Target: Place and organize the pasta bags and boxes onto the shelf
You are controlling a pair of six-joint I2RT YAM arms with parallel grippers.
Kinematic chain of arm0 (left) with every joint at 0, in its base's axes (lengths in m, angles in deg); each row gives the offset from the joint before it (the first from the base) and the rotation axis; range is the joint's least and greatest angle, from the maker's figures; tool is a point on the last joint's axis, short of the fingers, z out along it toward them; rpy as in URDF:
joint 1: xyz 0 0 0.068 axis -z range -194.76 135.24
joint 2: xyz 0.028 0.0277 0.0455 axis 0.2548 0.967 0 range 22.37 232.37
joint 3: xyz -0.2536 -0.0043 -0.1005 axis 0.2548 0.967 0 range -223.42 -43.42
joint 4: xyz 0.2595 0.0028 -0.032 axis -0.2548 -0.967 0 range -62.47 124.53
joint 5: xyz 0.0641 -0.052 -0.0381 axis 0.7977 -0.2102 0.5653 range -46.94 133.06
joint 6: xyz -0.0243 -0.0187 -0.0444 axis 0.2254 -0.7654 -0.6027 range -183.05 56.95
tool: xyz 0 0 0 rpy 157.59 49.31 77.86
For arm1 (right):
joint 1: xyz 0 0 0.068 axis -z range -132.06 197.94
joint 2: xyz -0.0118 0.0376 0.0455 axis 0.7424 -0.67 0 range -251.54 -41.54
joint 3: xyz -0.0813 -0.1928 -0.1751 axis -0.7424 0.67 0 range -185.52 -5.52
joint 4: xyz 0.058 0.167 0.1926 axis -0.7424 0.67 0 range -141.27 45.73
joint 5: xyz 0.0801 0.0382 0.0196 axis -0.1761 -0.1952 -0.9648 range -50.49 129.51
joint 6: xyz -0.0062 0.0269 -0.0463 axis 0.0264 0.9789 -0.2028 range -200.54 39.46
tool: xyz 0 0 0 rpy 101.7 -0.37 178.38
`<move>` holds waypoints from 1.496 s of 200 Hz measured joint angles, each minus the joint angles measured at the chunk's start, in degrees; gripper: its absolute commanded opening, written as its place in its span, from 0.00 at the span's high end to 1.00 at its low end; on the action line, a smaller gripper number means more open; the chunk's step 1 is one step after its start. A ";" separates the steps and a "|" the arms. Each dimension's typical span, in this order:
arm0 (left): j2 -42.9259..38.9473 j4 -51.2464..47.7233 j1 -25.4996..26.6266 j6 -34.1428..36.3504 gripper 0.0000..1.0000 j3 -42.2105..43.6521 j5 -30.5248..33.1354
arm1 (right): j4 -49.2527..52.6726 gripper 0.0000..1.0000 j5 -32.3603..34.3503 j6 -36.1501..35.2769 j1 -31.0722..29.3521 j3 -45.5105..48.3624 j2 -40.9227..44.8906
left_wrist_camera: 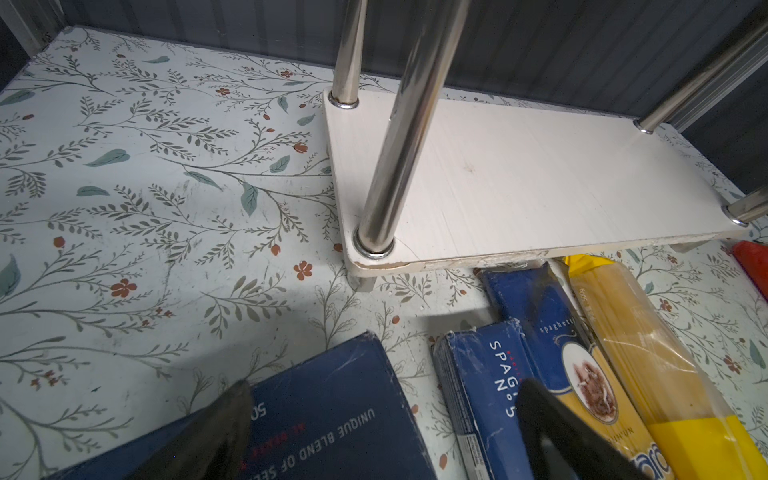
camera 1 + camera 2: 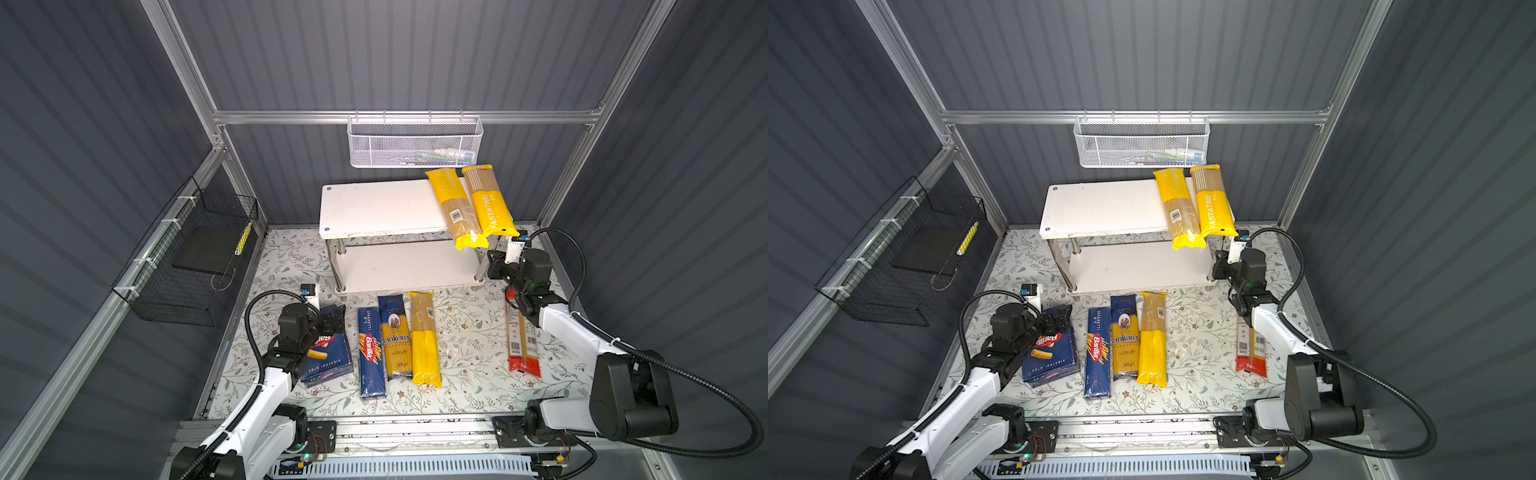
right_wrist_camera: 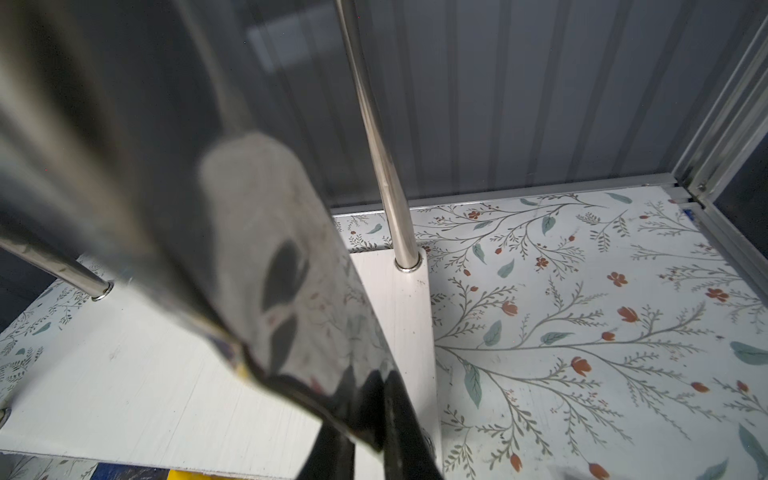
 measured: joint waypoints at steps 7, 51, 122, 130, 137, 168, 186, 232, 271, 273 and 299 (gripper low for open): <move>-0.02 0.00 0.00 0.02 0.00 0.00 0.00 | 0.22 1.00 0.02 -0.02 -0.04 0.09 0.22; -0.04 0.00 0.00 0.00 0.00 0.00 0.00 | 2.21 0.56 -1.64 0.31 -0.22 -0.96 0.07; -0.04 -0.09 0.00 0.02 0.01 0.00 0.00 | 3.37 0.56 -2.56 1.14 0.26 -8.52 -6.82; -0.02 -0.11 0.00 0.02 0.00 0.00 0.00 | 3.10 0.60 -2.78 1.22 0.31 -9.22 -7.63; 0.02 -0.11 0.00 0.02 0.01 0.00 0.00 | 2.86 0.64 -3.15 1.31 0.31 -9.77 -8.31; 0.50 -0.17 0.00 0.00 0.00 0.00 0.00 | 2.47 0.78 -2.64 2.58 0.07 -10.21 -8.96; 0.50 -0.15 0.00 0.00 0.01 0.00 0.00 | 1.79 0.88 -2.25 2.64 0.00 -9.44 -8.52; 0.50 -0.17 0.00 0.00 0.00 0.00 0.00 | 2.47 0.90 -1.05 3.13 -0.11 -5.99 -4.48; 0.48 -0.20 0.00 0.00 0.01 0.00 0.00 | 4.74 0.57 -2.12 4.55 -0.11 -4.66 -1.16; 0.48 -0.20 0.00 0.00 0.00 0.00 0.00 | 5.07 0.57 -2.14 4.68 -0.11 -4.66 -0.90; 0.48 -0.20 0.00 0.00 0.00 0.00 -0.02 | 9.33 0.48 -1.40 5.22 -0.13 -4.46 2.29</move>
